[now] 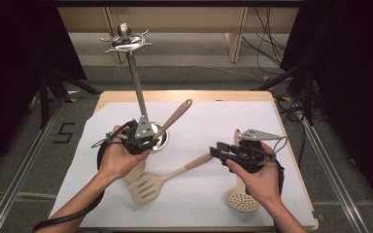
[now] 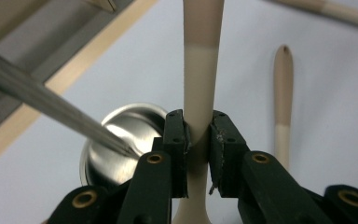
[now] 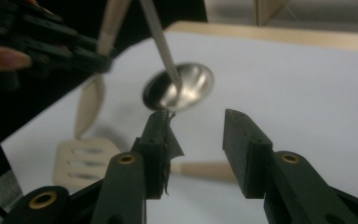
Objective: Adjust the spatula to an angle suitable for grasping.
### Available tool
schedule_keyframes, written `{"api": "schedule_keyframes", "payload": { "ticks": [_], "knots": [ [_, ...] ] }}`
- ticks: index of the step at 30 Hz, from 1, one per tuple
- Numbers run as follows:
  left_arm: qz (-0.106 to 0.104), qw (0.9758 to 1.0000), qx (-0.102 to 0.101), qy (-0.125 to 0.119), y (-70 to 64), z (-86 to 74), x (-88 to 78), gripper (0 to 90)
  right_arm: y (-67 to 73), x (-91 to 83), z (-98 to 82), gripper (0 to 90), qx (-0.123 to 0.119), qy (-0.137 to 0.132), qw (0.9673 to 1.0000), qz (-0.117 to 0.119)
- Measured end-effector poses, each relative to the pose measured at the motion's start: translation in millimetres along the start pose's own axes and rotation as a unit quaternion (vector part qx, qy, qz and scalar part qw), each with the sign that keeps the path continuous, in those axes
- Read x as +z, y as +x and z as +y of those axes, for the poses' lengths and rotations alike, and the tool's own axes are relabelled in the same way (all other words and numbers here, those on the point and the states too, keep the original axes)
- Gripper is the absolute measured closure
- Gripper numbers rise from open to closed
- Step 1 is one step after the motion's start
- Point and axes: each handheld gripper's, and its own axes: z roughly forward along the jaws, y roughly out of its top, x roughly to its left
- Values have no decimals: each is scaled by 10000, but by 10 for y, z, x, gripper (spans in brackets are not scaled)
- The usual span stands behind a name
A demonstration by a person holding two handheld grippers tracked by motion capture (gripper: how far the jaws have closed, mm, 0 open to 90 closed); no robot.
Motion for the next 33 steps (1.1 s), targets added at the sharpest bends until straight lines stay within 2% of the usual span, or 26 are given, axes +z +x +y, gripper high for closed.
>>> {"api": "schedule_keyframes", "payload": {
  "ticks": [1,2,3,4,5,6,7,8,9,11,12,17,18,19,22,23,24,25,27,28,29,30,31,33],
  "knots": [
    [54,9999,8,-125,-6,38,-18,777,66,39,63,602,46,-96,9999,90],
    [107,9997,113,-171,11,79,-44,778,111,86,129,595,-63,-172,9997,156],
    [114,9996,117,-220,26,119,-61,778,205,194,263,584,-230,-299,9989,265],
    [135,9993,19,-362,24,150,-65,778,205,194,263,584,-230,-299,9989,265],
    [195,9987,-6,-464,16,204,-77,778,285,293,380,579,-365,-439,9978,345],
    [195,9987,-6,-464,16,204,-77,778,285,293,380,579,-365,-439,9978,345],
    [199,9988,11,-449,12,222,-86,778,348,380,476,575,-387,-565,9969,378],
    [223,9984,40,-523,5,240,-86,778,348,380,476,575,-387,-565,9969,378],
    [173,9979,-59,-622,-22,261,-87,778,383,438,546,571,-355,-689,9962,390],
    [124,9977,-88,-654,-30,271,-88,778,391,461,579,569,-366,-735,9958,407],
    [99,9966,-237,-780,-57,278,-72,778,406,484,625,566,-256,-802,9958,349],
    [-75,9954,-301,-912,-129,315,-34,777,408,512,686,565,-258,-976,9942,363],
    [-99,9950,-324,-939,-145,322,-30,777,425,515,689,566,-167,-1028,9938,401],
    [-153,9946,-355,-962,-162,328,-27,777,425,519,699,572,-244,-1035,9936,393],
    [-194,9942,-336,-1002,-213,347,-18,774,443,519,723,620,-214,-1061,9933,402],
    [-214,9942,-333,-1002,-218,352,-20,774,455,511,725,672,-191,-1042,9938,351],
    [-269,9936,-362,-1033,-221,353,-18,774,442,504,738,725,-339,-1037,9935,331],
    [-273,9935,-354,-1043,-229,353,-19,773,433,486,761,762,-273,-964,9936,512],
    [-262,9928,-368,-1105,-249,357,-14,772,430,483,770,765,-226,-933,9937,585],
    [-279,9928,-364,-1111,-249,359,-14,770,437,489,784,766,-364,-930,9932,599],
    [-288,9924,-391,-1129,-251,360,-16,770,437,489,784,766,-364,-930,9932,599],
    [-285,9921,-422,-1144,-252,360,-20,769,428,495,794,767,-502,-995,9917,640],
    [-283,9922,-394,-1151,-248,363,-24,770,438,485,796,768,-434,-925,9929,615],
    [-295,9926,-324,-1134,-234,366,-39,769,442,470,807,769,-443,-901,9926,686]
  ]
}}
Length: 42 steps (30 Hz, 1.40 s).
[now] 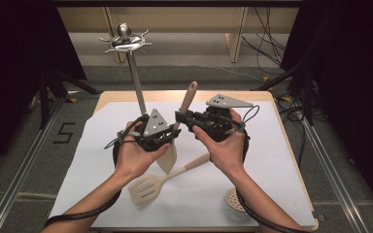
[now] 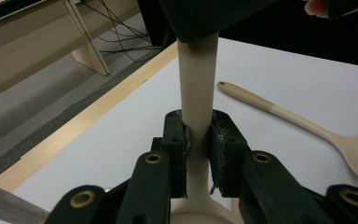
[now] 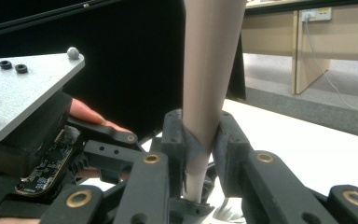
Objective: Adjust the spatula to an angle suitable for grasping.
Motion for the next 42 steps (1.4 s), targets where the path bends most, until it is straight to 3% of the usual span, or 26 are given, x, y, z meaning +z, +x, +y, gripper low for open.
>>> {"api": "schedule_keyframes", "payload": {
  "ticks": [3,6,7,8,9,10,11,13,14,18,19,21,25,28,29,30,31,32,33,34,35,38,39,40,42],
  "knots": [
    [-114,9998,13,-140,7,4,-12,764,3,-12,13,771,-77,-39,9999,52],
    [-487,9975,166,-489,52,22,-63,696,2,-30,43,771,-309,-20,9995,107],
    [-676,9952,215,-672,78,31,-94,642,12,-51,51,771,-296,86,9994,180],
    [-1050,9903,149,-898,143,41,-154,551,2,-74,62,771,-442,148,9985,275],
    [-1050,9903,149,-898,143,41,-154,511,2,-74,62,771,-442,148,9985,275],
    [-1508,9844,83,-902,201,32,-180,495,-19,-113,75,771,-545,222,9974,415],
    [-1508,9844,83,-902,201,32,-180,495,-19,-113,75,771,-545,222,9974,415],
    [-1805,9790,-123,-937,248,3,-180,496,-25,-145,93,771,-617,227,9954,690],
    [-1983,9755,-204,-930,261,-12,-173,503,-19,-162,105,771,-671,322,9939,815],
    [-2727,9568,-322,-953,262,-71,-114,554,19,-178,105,771,-818,369,9882,1244],
    [-2776,9555,-301,-947,260,-88,-98,569,31,-180,101,771,-843,384,9868,1328],
    [-2792,9559,-313,-862,253,-117,-73,604,50,-171,91,771,-883,417,9843,1470],
    [-2945,9507,-473,-844,251,-151,-61,699,74,-147,75,770,-826,417,9812,1691],
    [-2916,9511,-534,-867,254,-157,-86,763,77,-146,70,769,-837,418,9811,1694],
    [-2815,9548,-541,-783,252,-152,-109,764,76,-145,70,769,-835,409,9814,1679],
    [-2817,9550,-509,-783,252,-147,-114,768,74,-140,69,769,-863,384,9821,1628],
    [-2759,9572,-473,-732,247,-141,-129,771,66,-131,66,768,-911,320,9824,1601],
    [-2580,9630,-408,-660,233,-122,-161,775,78,-135,57,764,-741,364,9835,1607],
    [-2580,9630,-408,-660,233,-122,-161,776,78,-135,57,764,-741,364,9835,1607],
    [-2504,9652,-382,-656,231,-114,-167,776,68,-127,60,757,-813,314,9828,1628],
    [-2357,9695,-367,-569,236,-111,-183,777,74,-136,62,738,-798,247,9843,1557],
    [-2015,9774,-391,-503,289,-122,-203,778,66,-203,90,671,-774,53,9879,1343],
    [-1918,9793,-417,-486,313,-129,-213,778,56,-232,97,669,-831,-10,9878,1314],
    [-1844,9805,-439,-508,340,-137,-224,778,36,-316,91,661,-872,-69,9901,1102],
    [-1685,9832,-451,-533,382,-152,-258,778,17,-352,78,659,-907,-65,9902,1057]
  ]
}}
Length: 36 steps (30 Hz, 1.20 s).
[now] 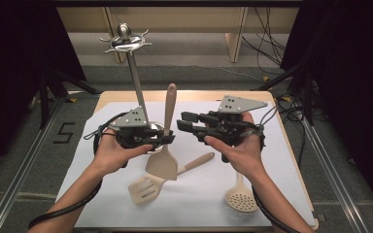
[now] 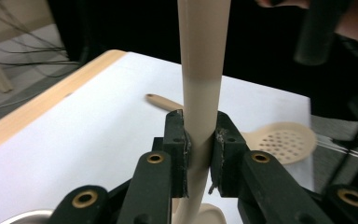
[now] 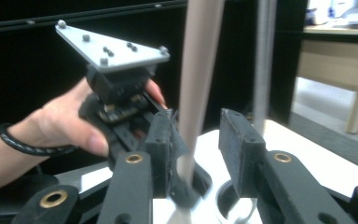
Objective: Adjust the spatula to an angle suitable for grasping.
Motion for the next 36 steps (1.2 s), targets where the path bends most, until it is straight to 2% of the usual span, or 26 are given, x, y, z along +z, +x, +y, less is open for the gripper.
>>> {"api": "schedule_keyframes", "payload": {
  "ticks": [3,4,5,7,8,9,11,12,14,16,17,18,19,20,21,22,23,24,25,27,28,31,32,33,34,36],
  "knots": [
    [264,9995,-134,-47,57,-8,-72,778,-38,-118,-102,653,38,71,9995,-309],
    [419,9989,-204,-50,82,-12,-103,778,-74,-194,-198,644,98,178,9982,-571],
    [419,9989,-204,-50,82,-12,-103,778,-74,-194,-198,644,98,178,9982,-571],
    [559,9981,-230,-69,108,-14,-132,778,-110,-263,-304,640,183,310,9965,-759],
    [655,9974,-272,-109,124,-10,-155,778,-132,-326,-419,636,294,453,9936,-992],
    [655,9974,-272,-109,124,-10,-155,778,-132,-326,-419,636,294,453,9936,-992],
    [706,9969,-321,-166,134,-2,-177,778,-175,-377,-531,634,214,607,9909,-1183],
    [751,9964,-334,-214,141,10,-195,778,-185,-428,-637,629,292,771,9868,-1395],
    [771,9962,-340,-241,144,15,-203,778,-204,-450,-686,628,248,836,9861,-1415],
    [822,9957,-354,-246,150,25,-220,777,-197,-489,-782,626,452,946,9822,-1556],
    [827,9957,-345,-253,159,28,-227,778,-223,-501,-830,626,356,962,9821,-1582],
    [873,9952,-360,-250,169,42,-238,777,-229,-541,-908,626,430,1036,9801,-1640],
    [873,9952,-360,-250,169,42,-238,778,-229,-541,-908,626,430,1036,9801,-1640],
    [886,9950,-368,-270,174,50,-241,778,-205,-569,-937,626,605,1137,9760,-1757],
    [901,9949,-344,-281,181,61,-248,778,-224,-570,-979,626,578,1052,9772,-1754],
    [959,9942,-368,-311,184,84,-260,778,-235,-608,-1031,626,631,1128,9754,-1787],
    [959,9942,-368,-311,184,84,-260,778,-235,-608,-1031,626,631,1128,9754,-1787],
    [987,9938,-398,-326,184,96,-266,778,-231,-633,-1050,626,669,1208,9729,-1856],
    [985,9937,-401,-345,189,108,-270,778,-247,-646,-1076,626,614,1190,9729,-1884],
    [1033,9931,-414,-364,199,133,-282,778,-251,-658,-1123,624,705,1170,9728,-1871],
    [1045,9930,-406,-377,208,147,-285,777,-243,-685,-1148,623,765,1213,9702,-1953],
    [1083,9924,-425,-411,226,180,-288,777,-252,-690,-1172,621,769,1176,9712,-1925],
    [1073,9924,-426,-430,233,188,-286,777,-235,-702,-1172,620,875,1242,9678,-2005],
    [1096,9922,-420,-424,236,196,-289,777,-267,-716,-1180,621,627,1274,9693,-2006],
    [1122,9917,-439,-441,247,207,-291,777,-242,-707,-1188,622,803,1261,9686,-1987],
    [1135,9915,-455,-444,253,212,-292,778,-244,-706,-1195,622,783,1253,9692,-1971]
  ]
}}
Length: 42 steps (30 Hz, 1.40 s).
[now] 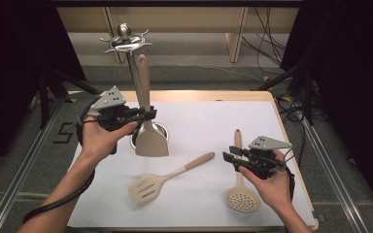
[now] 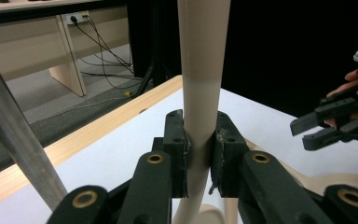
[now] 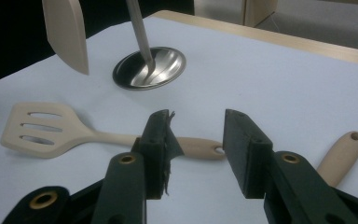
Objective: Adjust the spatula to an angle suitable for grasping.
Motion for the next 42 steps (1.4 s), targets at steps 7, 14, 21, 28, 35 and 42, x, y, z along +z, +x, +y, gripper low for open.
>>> {"api": "schedule_keyframes", "payload": {
  "ticks": [7,14,21,28,35,42],
  "knots": [
    [92,9998,-129,-92,61,40,-12,778,-22,15,-15,621,-117,-5,9999,-30],
    [192,9995,-256,-65,157,-20,-7,778,-13,13,-27,620,97,19,10000,1],
    [220,9993,-297,-18,212,-74,1,777,-10,24,-31,620,219,26,9998,28],
    [313,9985,-439,-56,221,-94,2,777,-28,22,-32,619,151,81,9998,39],
    [390,9986,-346,-89,214,-101,-18,777,-28,36,-38,618,92,87,9999,41],
    [445,9985,-295,-78,188,-107,-59,777,-29,30,-32,618,120,103,9999,41]
  ]
}}
